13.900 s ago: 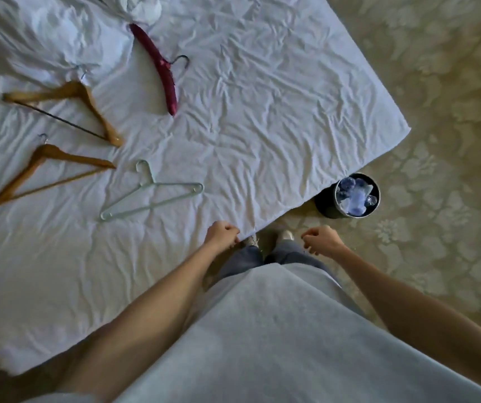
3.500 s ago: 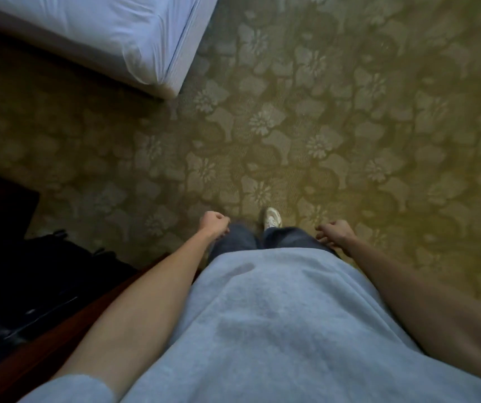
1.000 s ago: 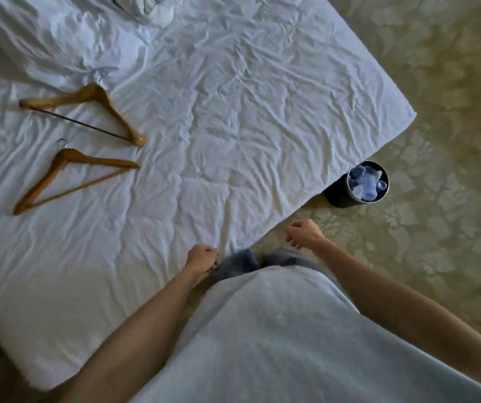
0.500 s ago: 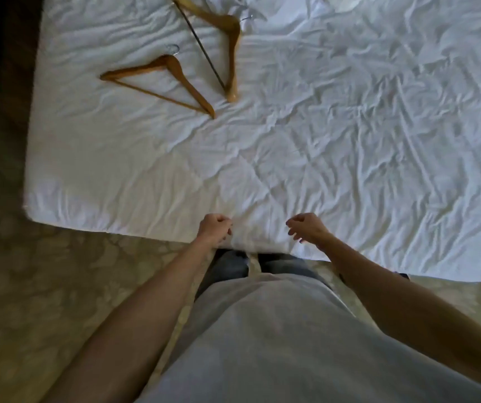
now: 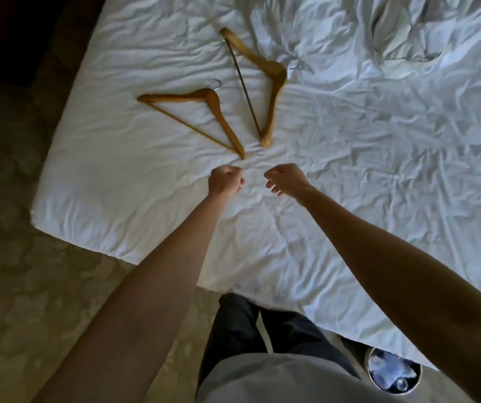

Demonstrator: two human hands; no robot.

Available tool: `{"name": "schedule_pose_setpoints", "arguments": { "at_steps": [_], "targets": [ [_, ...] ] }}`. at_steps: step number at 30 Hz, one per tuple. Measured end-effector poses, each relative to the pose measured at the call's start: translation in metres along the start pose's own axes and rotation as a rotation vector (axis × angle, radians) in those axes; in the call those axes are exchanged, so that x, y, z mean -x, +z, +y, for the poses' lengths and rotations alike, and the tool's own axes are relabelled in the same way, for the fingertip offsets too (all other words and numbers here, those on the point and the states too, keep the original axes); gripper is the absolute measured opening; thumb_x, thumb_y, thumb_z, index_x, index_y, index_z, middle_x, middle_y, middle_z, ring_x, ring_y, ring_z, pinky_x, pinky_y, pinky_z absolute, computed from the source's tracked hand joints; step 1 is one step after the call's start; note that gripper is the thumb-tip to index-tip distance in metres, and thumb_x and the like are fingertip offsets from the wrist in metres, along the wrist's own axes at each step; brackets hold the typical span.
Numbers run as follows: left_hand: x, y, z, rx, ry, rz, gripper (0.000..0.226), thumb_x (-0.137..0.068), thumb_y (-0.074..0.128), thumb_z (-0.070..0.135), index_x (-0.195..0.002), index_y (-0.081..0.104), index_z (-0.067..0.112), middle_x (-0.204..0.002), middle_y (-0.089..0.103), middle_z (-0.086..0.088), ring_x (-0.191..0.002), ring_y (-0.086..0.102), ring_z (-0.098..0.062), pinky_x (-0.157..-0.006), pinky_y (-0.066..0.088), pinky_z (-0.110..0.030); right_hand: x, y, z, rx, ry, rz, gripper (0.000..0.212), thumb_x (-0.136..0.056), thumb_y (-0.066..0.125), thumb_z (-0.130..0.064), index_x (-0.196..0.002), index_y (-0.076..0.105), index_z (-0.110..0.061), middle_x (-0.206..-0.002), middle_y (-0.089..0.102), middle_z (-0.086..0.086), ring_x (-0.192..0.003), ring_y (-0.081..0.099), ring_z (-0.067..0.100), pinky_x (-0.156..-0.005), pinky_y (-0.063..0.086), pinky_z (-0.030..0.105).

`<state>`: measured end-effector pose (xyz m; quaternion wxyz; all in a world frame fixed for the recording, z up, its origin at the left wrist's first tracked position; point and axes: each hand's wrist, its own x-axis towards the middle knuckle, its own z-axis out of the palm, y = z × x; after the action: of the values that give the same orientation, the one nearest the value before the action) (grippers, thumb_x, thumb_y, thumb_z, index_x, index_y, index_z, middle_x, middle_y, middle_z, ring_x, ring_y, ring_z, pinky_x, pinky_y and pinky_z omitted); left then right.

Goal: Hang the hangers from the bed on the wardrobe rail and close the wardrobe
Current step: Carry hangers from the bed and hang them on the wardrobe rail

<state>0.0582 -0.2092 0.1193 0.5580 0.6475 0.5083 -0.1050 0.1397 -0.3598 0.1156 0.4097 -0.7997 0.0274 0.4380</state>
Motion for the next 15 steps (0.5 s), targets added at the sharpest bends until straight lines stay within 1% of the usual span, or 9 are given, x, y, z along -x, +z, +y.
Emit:
{"name": "schedule_pose_setpoints", "arguments": {
  "at_steps": [2,4,6,7,9,10,12,14,15],
  "targets": [
    [-0.03,0.001,0.017,0.011,-0.013,0.017,0.016,-0.092,0.059,0.016,-0.088,0.073,0.007,-0.064,0.067,-0.001,-0.048,0.055,-0.016,-0.045,0.043,-0.02,-0.035,0.003,-0.016,-0.009,0.024,0.029,0.015,-0.094,0.061,-0.015,-0.097,0.073,-0.008,-0.077,0.07,0.006,-0.059,0.06,0.013,-0.052,0.049,0.022],
    [-0.067,0.005,0.027,0.009,-0.038,0.032,0.021,-0.09,0.058,0.016,-0.073,0.069,0.012,-0.064,0.067,-0.003,-0.057,0.06,-0.022,-0.053,0.051,-0.025,-0.076,0.003,-0.027,-0.013,0.054,0.07,0.016,-0.092,0.061,-0.016,-0.096,0.074,-0.007,-0.078,0.071,0.007,-0.058,0.06,0.014,-0.051,0.049,0.022],
    [-0.106,0.01,0.03,-0.033,-0.069,0.042,0.024,-0.084,0.056,0.023,-0.063,0.065,0.015,-0.07,0.071,-0.007,-0.07,0.068,-0.029,-0.07,0.06,-0.034,-0.115,0.003,-0.033,0.037,0.068,0.101,0.019,-0.091,0.06,-0.015,-0.097,0.075,-0.006,-0.081,0.073,0.009,-0.058,0.061,0.014,-0.052,0.052,0.023],
    [-0.126,0.013,0.029,-0.054,-0.079,0.045,0.023,-0.078,0.054,0.028,-0.065,0.067,0.014,-0.077,0.075,-0.01,-0.08,0.072,-0.031,-0.08,0.061,-0.038,-0.132,0.003,-0.034,0.081,0.064,0.114,0.021,-0.089,0.059,-0.015,-0.095,0.077,-0.007,-0.082,0.075,0.009,-0.059,0.063,0.014,-0.055,0.055,0.025],
    [-0.175,0.02,0.025,-0.078,-0.109,0.064,0.038,-0.07,0.049,0.034,-0.085,0.074,0.009,-0.097,0.076,-0.015,-0.098,0.072,-0.034,-0.089,0.06,-0.044,-0.173,0.004,-0.038,0.178,0.047,0.16,0.025,-0.084,0.055,-0.019,-0.091,0.078,-0.012,-0.087,0.077,0.009,-0.07,0.069,0.02,-0.068,0.062,0.032],
    [-0.194,0.023,0.026,-0.097,-0.125,0.075,0.044,-0.073,0.051,0.033,-0.097,0.075,0.007,-0.105,0.075,-0.015,-0.103,0.071,-0.035,-0.091,0.059,-0.043,-0.192,0.005,-0.039,0.223,0.043,0.204,0.028,-0.082,0.054,-0.021,-0.092,0.078,-0.013,-0.092,0.076,0.011,-0.08,0.071,0.025,-0.075,0.062,0.037],
    [-0.212,0.023,0.033,-0.135,-0.13,0.105,0.039,-0.084,0.057,0.027,-0.113,0.073,0.007,-0.117,0.073,-0.013,-0.11,0.068,-0.032,-0.095,0.056,-0.038,-0.226,0.005,-0.043,0.255,0.05,0.32,0.031,-0.082,0.054,-0.021,-0.102,0.076,-0.013,-0.105,0.073,0.013,-0.097,0.068,0.032,-0.085,0.059,0.042],
    [-0.235,0.027,0.034,-0.15,-0.121,0.161,0.039,-0.091,0.061,0.026,-0.125,0.065,0.007,-0.129,0.067,-0.012,-0.119,0.063,-0.031,-0.096,0.05,-0.036,-0.259,0.002,-0.045,0.236,0.047,0.416,0.035,-0.086,0.059,-0.022,-0.118,0.068,-0.011,-0.121,0.067,0.013,-0.111,0.063,0.032,-0.093,0.055,0.043],
    [-0.248,0.03,0.032,-0.153,-0.126,0.182,0.042,-0.093,0.063,0.027,-0.129,0.06,0.007,-0.133,0.064,-0.012,-0.122,0.061,-0.031,-0.097,0.049,-0.037,-0.275,0.001,-0.045,0.234,0.053,0.433,0.041,-0.088,0.063,-0.024,-0.127,0.061,-0.01,-0.128,0.062,0.012,-0.117,0.06,0.03,-0.097,0.052,0.043]
  ]
}}
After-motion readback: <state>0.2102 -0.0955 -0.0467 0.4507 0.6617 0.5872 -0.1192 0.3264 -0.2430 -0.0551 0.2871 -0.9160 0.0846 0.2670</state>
